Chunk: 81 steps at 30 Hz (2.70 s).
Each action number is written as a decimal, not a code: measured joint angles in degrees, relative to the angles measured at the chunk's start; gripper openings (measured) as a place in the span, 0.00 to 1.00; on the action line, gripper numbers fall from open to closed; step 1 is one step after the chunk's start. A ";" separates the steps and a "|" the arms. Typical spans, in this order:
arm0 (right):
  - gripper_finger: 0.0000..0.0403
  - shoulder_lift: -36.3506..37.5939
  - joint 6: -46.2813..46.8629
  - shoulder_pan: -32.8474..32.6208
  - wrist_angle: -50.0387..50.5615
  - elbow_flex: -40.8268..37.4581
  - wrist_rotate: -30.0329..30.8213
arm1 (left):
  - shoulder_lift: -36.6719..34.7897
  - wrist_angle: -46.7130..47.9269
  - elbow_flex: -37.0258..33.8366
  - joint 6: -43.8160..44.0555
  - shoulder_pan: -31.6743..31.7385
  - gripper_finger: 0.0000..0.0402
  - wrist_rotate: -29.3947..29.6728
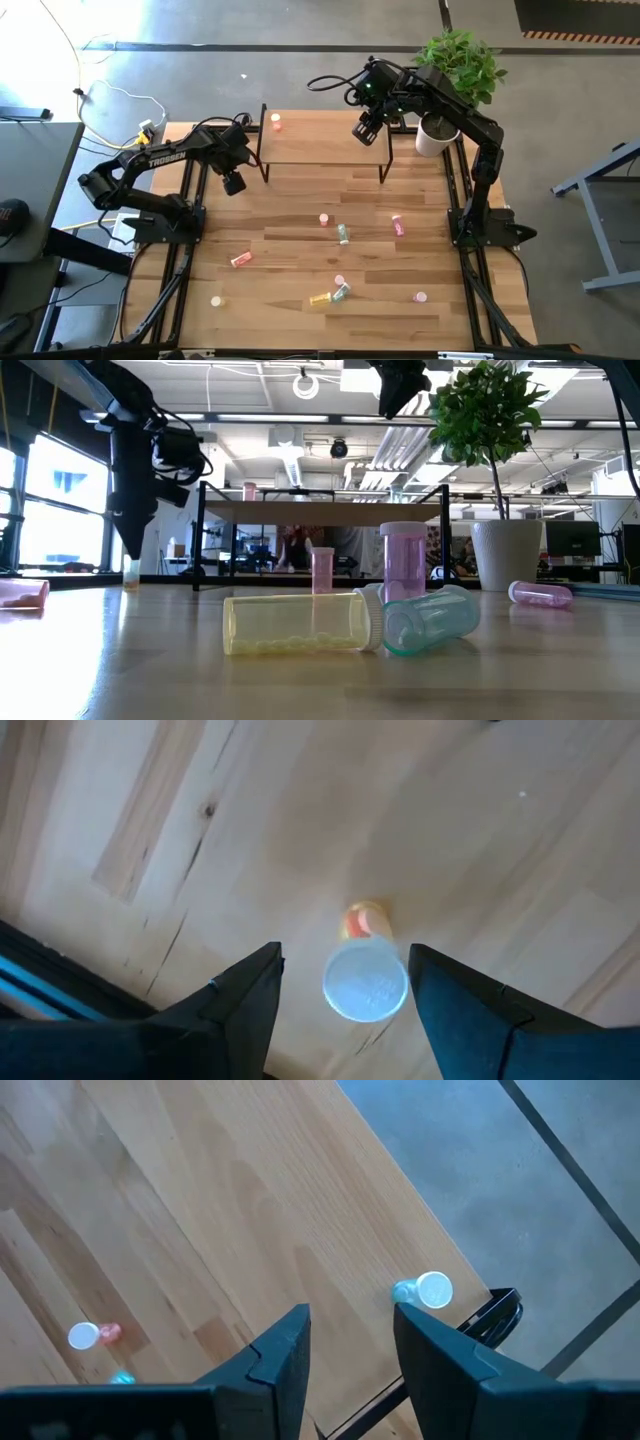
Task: Pick and place medicine bottles onto shelf by color
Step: Put the top yellow pill bottle on the shelf
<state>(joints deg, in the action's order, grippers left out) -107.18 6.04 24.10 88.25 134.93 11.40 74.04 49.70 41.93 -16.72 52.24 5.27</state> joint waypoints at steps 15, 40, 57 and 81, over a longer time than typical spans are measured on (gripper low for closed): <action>0.34 0.00 0.53 0.00 0.00 0.00 0.00 | -0.07 0.02 0.00 -1.82 1.06 0.26 -2.70; 0.34 0.02 1.66 0.01 0.04 0.00 0.01 | -1.14 10.79 6.04 2.83 1.02 0.26 -0.91; 0.34 0.02 2.07 0.00 0.09 0.00 0.00 | -1.18 24.66 26.57 5.84 0.99 0.26 4.92; 0.34 0.02 3.14 0.02 0.07 -0.02 0.02 | 0.14 24.55 55.12 7.98 -4.45 0.27 5.69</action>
<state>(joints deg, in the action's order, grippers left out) -107.16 9.18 24.12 88.31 134.92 11.42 74.18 74.25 97.05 -8.73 47.79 10.96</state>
